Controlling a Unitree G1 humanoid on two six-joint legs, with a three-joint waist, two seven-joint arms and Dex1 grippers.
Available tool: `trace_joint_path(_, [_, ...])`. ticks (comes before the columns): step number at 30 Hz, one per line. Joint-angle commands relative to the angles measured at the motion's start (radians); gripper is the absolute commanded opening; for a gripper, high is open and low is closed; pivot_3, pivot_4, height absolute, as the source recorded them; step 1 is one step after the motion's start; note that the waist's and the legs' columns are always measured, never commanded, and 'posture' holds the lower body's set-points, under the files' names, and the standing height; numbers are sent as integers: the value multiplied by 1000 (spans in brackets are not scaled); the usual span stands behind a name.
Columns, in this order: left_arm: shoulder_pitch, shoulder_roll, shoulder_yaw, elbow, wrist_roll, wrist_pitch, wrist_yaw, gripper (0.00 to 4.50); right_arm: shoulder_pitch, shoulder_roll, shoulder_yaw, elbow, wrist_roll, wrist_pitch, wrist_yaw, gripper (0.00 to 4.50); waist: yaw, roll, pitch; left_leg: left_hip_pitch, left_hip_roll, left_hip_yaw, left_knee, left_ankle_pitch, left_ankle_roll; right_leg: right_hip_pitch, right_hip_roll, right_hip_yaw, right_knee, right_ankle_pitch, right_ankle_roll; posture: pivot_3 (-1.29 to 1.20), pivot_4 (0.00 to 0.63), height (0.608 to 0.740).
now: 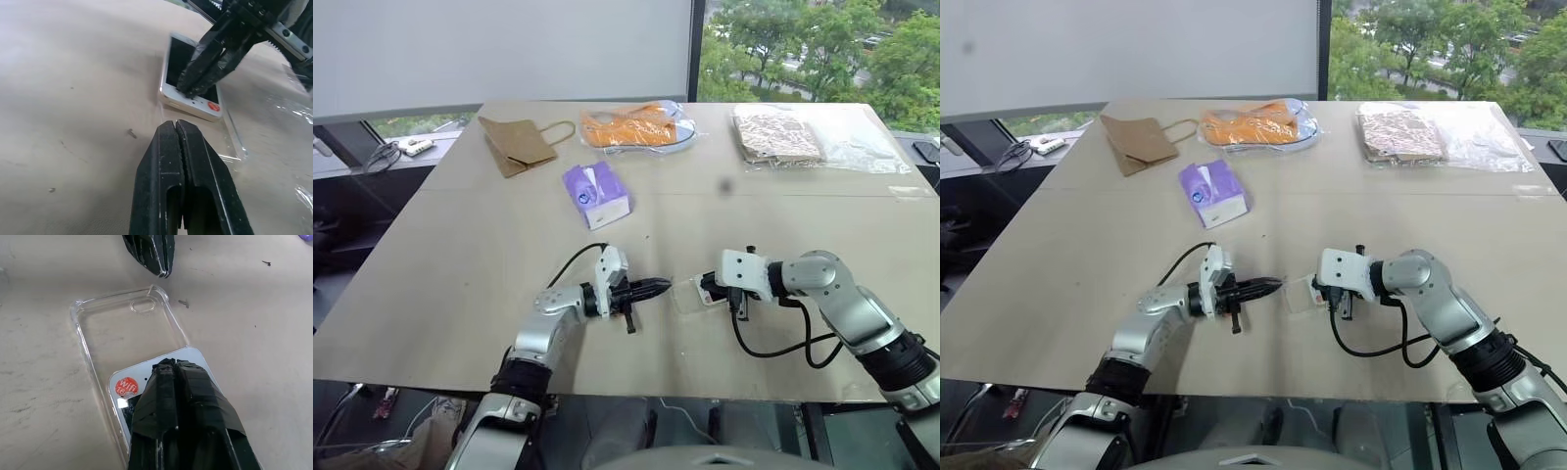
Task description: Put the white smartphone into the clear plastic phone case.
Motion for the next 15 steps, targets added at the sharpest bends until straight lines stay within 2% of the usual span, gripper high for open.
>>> trace_joint_path(1, [-52, 7, -29, -175, -38, 168, 29, 0, 45, -20, 42, 38, -30, 56, 20, 34, 0, -1, 2, 0, 0, 0, 0, 0, 0, 0, 0, 0, 0, 0, 0, 0, 150, 740])
trace_joint_path(10, [-119, 4, -38, -320, -28, 371, 170, 0, 68, -24, 43, 45, -34, 55, 13, 34, -6, -4, 6, -2, 0, 0, -8, 3, -5, -4, 0, 0, -5, 0, 0, 0, 150, 740])
trace_joint_path(15, [-77, 28, 1, -391, -44, 378, 217, 0, 81, -9, -2, -47, 77, 181, 45, 34, -5, -6, 9, -3, 0, 0, -8, 3, -5, -4, -1, 0, -6, 0, 0, 0, 150, 740])
